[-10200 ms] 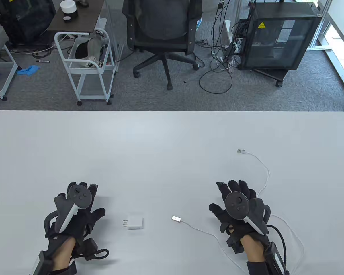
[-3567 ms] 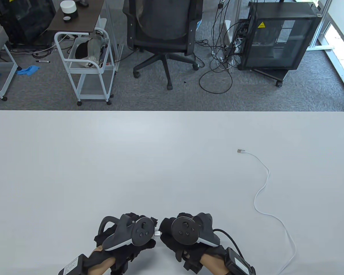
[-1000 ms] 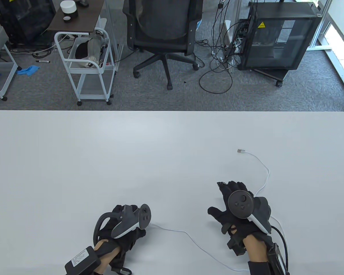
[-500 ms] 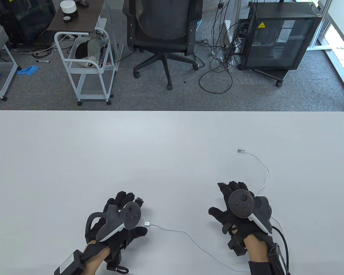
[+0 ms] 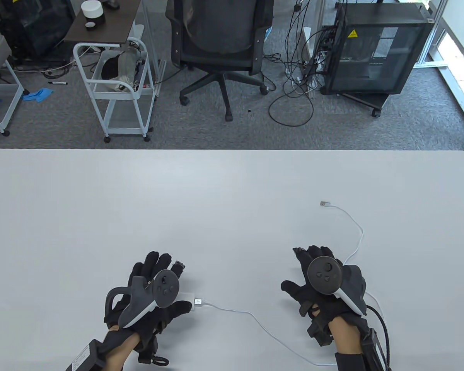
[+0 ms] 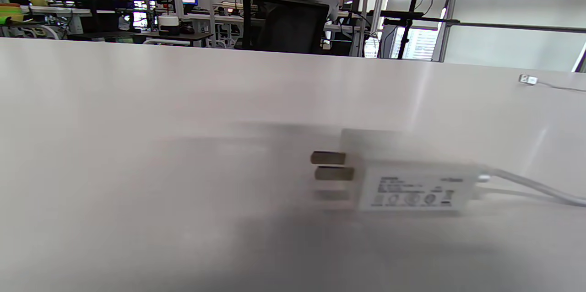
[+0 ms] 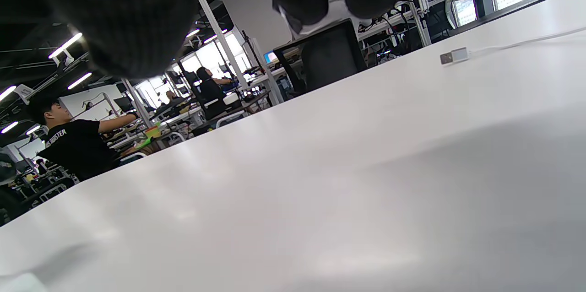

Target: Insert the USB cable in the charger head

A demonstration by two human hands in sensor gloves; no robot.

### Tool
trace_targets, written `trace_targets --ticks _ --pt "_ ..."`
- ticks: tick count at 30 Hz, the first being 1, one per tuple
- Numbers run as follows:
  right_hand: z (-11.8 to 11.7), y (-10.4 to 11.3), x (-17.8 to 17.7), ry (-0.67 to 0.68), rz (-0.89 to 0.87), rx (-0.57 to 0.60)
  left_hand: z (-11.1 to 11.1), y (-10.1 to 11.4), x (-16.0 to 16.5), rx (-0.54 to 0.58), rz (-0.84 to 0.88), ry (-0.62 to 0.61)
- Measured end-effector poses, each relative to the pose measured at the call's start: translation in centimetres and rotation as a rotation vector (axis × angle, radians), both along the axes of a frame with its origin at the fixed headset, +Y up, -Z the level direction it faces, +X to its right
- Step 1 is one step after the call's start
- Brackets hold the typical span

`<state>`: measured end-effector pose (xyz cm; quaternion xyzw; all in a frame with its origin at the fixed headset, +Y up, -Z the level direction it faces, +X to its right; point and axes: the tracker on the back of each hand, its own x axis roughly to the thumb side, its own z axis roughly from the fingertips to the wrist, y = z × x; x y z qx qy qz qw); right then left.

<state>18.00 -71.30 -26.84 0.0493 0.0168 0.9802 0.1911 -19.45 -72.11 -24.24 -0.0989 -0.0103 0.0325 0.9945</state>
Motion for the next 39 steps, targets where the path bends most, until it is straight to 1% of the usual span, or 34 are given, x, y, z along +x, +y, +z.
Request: trace_targets --ticks 6,12,17,21,25,39 --pt "0.0 0.0 -0.1 0.004 0.001 -0.004 -0.9 0.0 -4.0 -0.066 0.051 0.180" --pt "0.0 0.0 -0.1 0.007 -0.001 -0.011 -1.5 0.4 -7.0 -0.098 0.155 0.307" --pt "0.1 0.0 -0.1 0.000 -0.001 -0.006 -1.6 0.4 -8.5 -0.098 0.147 0.375" --pt "0.1 0.0 0.0 -0.001 -0.002 -0.009 -1.5 0.6 -8.8 -0.098 0.190 0.383" --pt "0.1 0.1 0.0 -0.003 -0.002 -0.010 -1.5 0.6 -8.8 -0.119 0.182 0.373" --pt "0.2 0.0 0.0 -0.001 -0.002 -0.006 -1.5 0.6 -8.6 -0.132 0.157 0.369"
